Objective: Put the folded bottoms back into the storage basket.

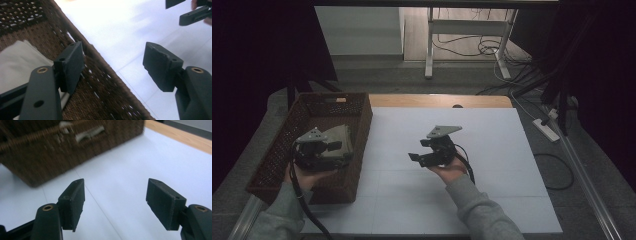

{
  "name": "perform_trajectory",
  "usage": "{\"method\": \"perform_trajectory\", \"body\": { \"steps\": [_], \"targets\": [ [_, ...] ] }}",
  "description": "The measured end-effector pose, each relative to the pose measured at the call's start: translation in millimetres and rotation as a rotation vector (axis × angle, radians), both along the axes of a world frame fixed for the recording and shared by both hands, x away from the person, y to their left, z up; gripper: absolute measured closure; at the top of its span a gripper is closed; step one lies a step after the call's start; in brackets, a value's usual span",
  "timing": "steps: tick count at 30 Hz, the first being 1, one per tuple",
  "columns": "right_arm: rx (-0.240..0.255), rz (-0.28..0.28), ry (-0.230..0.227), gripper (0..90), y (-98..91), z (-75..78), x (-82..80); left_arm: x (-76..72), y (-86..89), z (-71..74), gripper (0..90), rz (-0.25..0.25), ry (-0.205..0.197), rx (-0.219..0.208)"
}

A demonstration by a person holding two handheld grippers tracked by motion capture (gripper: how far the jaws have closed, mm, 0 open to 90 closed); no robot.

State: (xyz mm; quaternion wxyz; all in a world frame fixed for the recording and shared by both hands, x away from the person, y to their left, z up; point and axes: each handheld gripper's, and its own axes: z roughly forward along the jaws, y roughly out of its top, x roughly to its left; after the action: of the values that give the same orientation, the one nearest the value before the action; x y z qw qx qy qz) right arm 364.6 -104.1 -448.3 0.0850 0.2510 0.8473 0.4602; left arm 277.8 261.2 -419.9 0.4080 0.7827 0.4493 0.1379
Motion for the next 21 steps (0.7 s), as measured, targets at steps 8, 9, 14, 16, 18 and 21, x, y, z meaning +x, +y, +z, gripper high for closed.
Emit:
{"method": "perform_trajectory", "body": {
  "steps": [8, 9, 14, 16, 18, 21],
  "targets": [
    [-0.028, -0.077, 0.017, 31.5, -57.0, -12.6, -14.2, -9.3, -7.0, -5.4, 31.6, -0.019, 0.006, -0.031],
    [-0.037, -0.086, 0.015, 31.5, -63.0, -13.8, -15.8, -10.6, -7.9, -5.9, 31.6, -0.023, 0.006, -0.034],
    [-0.051, -0.114, 0.005, 31.5, -89.5, -18.0, -24.9, -16.5, -12.7, -10.4, 31.1, -0.029, 0.008, -0.036],
    [-0.06, -0.121, -0.003, 31.5, -99.4, -19.7, -29.6, -19.9, -13.9, -12.7, 31.1, -0.029, 0.005, -0.047],
    [-0.069, -0.131, -0.009, 31.5, -109.8, -21.9, -33.9, -23.0, -16.3, -14.5, 31.0, -0.036, 0.005, -0.049],
    [-0.074, -0.151, -0.012, 31.4, -125.9, -23.9, -39.8, -26.4, -20.8, -14.9, 30.5, -0.046, 0.002, -0.04]
  ]
}}
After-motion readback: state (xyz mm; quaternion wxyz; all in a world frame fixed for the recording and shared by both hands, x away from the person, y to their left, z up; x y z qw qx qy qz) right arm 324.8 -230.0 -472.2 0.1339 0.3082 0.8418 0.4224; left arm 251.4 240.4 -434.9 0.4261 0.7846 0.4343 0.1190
